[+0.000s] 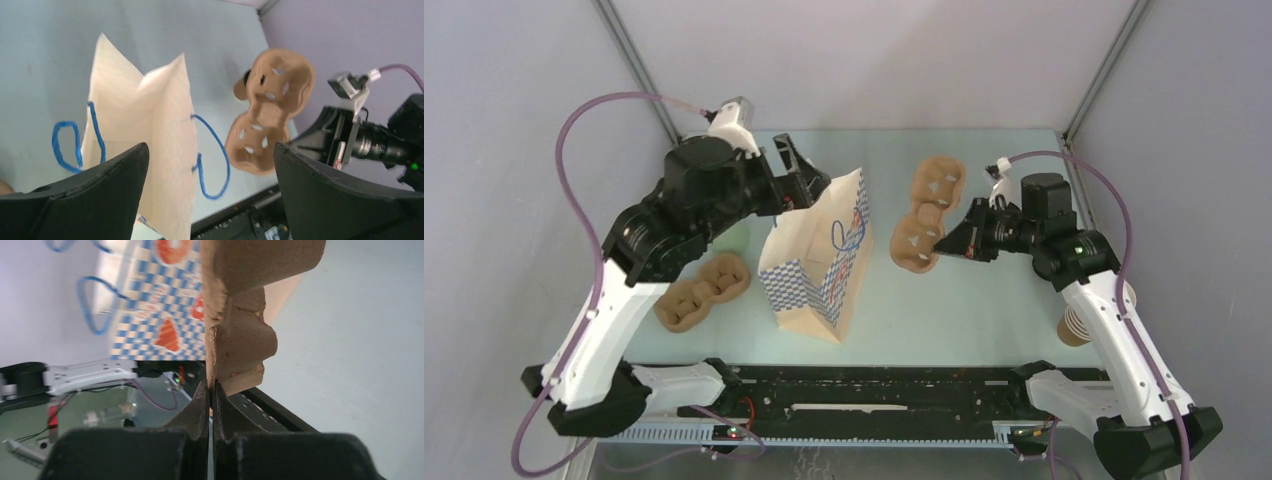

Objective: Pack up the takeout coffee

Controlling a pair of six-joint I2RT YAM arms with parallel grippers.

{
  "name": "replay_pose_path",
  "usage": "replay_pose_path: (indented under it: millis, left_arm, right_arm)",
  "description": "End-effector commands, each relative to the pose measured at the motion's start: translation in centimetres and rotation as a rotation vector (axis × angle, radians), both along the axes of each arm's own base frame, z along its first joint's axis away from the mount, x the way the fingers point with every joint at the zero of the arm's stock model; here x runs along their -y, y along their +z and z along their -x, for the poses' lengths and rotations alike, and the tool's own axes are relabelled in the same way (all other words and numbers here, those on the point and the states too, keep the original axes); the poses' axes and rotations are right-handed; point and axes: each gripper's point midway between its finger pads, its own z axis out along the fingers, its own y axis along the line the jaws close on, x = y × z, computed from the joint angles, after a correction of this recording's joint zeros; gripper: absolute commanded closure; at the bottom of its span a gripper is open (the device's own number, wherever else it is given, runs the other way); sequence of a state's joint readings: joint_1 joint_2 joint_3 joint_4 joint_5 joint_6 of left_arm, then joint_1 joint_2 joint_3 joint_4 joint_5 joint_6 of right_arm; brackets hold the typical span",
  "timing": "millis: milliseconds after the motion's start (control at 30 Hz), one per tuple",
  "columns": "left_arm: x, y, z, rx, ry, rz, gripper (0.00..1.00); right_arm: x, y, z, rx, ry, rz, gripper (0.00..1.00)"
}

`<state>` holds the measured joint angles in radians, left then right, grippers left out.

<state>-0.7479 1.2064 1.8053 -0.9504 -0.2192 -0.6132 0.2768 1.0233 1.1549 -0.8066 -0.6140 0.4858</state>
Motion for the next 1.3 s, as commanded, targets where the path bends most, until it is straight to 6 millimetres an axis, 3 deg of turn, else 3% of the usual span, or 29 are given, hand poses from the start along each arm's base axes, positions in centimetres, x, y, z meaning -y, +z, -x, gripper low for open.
replay_pose_path:
  millis: [0, 133, 267, 367, 500, 667, 867, 1100, 1267]
  left_arm:
    - [1.7, 1.0, 2.1, -0.008, -0.161, 0.175, 0.02]
    - [1.3, 1.7, 3.4, 0.001, -0.222, 0.224, 0.00]
    - [2.4, 2.9, 5.8, 0.024, -0.367, 0.276, 0.04]
    - [2.7, 2.2, 6.7, 0.004, -0.403, 0.298, 0.17]
    - [1.2, 1.0, 6.7, -0.017, -0.316, 0.283, 0.35]
    - [-0.4, 0.6, 7.5, -0.010, -0.255, 0.317, 0.55]
    - [-1.6, -1.0, 8.0, -0.032, -0.205, 0.310, 0.67]
    - [-3.8, -1.6, 8.3, -0.011, -0.123, 0.262, 0.99]
    - [-6.5, -3.0, 8.0, -0.009, -0.012, 0.167, 1.00]
  right_arm:
    - [-2.4, 10.1, 0.4, 0.227, 0.077, -0.284, 1.00]
    - [-4.1, 14.7, 0.7, 0.338, 0.134, -0.410, 1.00]
    - [-6.2, 17.5, 0.8, 0.410, 0.162, -0.456, 1.00]
    - [-8.5, 18.9, 1.2, 0.429, 0.216, -0.502, 1.00]
    - [-11.4, 19.6, 1.8, 0.425, 0.275, -0.539, 1.00]
    - [-14.0, 19.4, 2.9, 0.400, 0.324, -0.546, 1.00]
    - [-16.1, 19.8, 4.1, 0.396, 0.366, -0.540, 1.00]
    - [-18.0, 18.4, 5.1, 0.362, 0.382, -0.457, 0.99]
    - [-16.2, 14.7, 2.9, 0.303, 0.244, -0.265, 0.66]
